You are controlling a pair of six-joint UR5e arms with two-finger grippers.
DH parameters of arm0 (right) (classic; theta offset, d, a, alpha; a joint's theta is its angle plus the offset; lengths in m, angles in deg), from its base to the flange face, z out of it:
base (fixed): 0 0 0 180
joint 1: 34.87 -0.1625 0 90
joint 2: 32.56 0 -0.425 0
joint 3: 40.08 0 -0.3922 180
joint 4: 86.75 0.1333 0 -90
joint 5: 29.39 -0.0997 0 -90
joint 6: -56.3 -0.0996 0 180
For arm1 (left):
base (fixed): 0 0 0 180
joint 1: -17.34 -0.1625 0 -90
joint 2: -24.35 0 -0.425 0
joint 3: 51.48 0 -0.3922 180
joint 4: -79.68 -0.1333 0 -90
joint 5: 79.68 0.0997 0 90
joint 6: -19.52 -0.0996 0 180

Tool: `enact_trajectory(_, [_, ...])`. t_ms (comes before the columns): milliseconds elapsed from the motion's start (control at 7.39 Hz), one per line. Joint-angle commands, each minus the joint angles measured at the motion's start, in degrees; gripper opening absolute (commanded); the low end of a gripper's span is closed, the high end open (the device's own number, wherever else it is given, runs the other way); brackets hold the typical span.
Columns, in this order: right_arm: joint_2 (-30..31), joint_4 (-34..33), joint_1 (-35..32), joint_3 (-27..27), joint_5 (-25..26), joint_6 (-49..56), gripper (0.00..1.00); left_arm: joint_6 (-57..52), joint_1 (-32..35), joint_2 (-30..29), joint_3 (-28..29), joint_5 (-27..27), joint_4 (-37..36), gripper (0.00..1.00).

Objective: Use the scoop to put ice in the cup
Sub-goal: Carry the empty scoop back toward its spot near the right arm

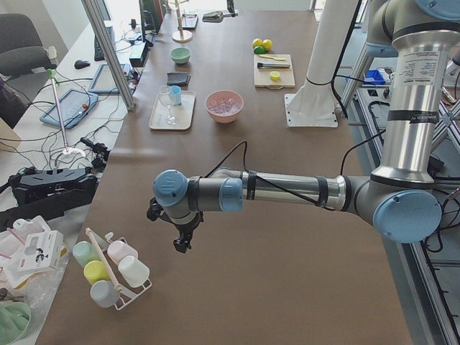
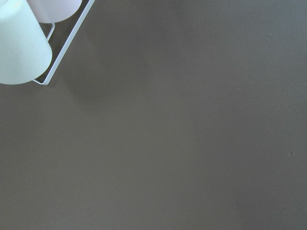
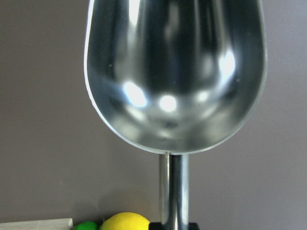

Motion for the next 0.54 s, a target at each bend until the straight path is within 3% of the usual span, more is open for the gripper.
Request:
enact_trajectory(0, [8.75, 14.21, -0.27, 3.55, -1.14, -3.72, 0.00, 1.85, 1.01, -0.27, -1.37, -0.02, -0.05, 0.99])
enact_trajectory(406, [6.14, 17.41, 0.86, 7.95, -2.45, -6.25, 0.00, 4.68, 1.72, 0.26, -2.61, 0.06, -0.14, 0.99])
